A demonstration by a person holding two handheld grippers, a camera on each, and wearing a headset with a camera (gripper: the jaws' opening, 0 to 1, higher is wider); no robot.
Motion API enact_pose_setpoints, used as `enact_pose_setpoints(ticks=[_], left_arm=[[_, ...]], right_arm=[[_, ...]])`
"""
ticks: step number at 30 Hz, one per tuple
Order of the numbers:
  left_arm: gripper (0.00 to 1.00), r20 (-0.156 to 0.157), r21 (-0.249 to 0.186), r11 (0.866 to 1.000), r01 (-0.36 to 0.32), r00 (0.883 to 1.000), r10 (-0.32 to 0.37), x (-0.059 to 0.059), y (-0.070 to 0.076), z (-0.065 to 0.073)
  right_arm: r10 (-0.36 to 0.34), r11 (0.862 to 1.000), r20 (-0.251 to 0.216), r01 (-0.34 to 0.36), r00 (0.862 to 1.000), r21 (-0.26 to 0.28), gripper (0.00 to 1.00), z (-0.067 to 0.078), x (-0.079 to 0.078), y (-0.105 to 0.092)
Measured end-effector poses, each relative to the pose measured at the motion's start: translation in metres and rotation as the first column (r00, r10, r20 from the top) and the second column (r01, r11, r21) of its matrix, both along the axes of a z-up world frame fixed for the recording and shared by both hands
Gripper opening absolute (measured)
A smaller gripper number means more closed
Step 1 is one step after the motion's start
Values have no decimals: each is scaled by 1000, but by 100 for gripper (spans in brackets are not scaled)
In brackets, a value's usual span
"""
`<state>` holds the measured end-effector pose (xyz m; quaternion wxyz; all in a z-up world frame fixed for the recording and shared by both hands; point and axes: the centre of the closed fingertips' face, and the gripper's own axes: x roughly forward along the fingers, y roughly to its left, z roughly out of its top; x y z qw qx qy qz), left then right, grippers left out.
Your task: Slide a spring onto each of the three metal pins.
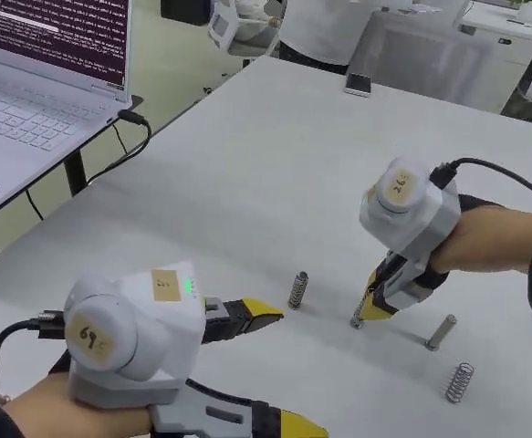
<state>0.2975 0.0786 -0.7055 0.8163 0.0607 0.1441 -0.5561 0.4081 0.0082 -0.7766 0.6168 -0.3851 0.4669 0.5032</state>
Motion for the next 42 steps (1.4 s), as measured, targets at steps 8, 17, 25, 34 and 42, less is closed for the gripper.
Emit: enact_pose_setpoints(ticks=[8, 17, 25, 34, 42], left_arm=[[64, 0, 8, 1000, 2, 1000, -2, 0, 0, -1], [64, 1, 9, 1000, -4, 1000, 4, 0, 0, 0], [63, 4, 17, 1000, 2, 1000, -2, 0, 0, 0], [63, 14, 18, 1000, 15, 1000, -15, 0, -3, 4], [62, 19, 19, 999, 46, 999, -47, 0, -12, 9]], right_arm=[[-1, 1000, 10, 1, 1000, -7, 9, -6, -1, -2], [-3, 1000, 10, 3, 1000, -1, 10, -9, -2, -4], [-17, 1000, 23, 17, 1000, 14, 15, -3, -1, -8], [-48, 997, 84, 43, 995, 56, 19, 25, -3, -18], [-99, 986, 142, 78, 985, 146, 19, 64, -19, -23]])
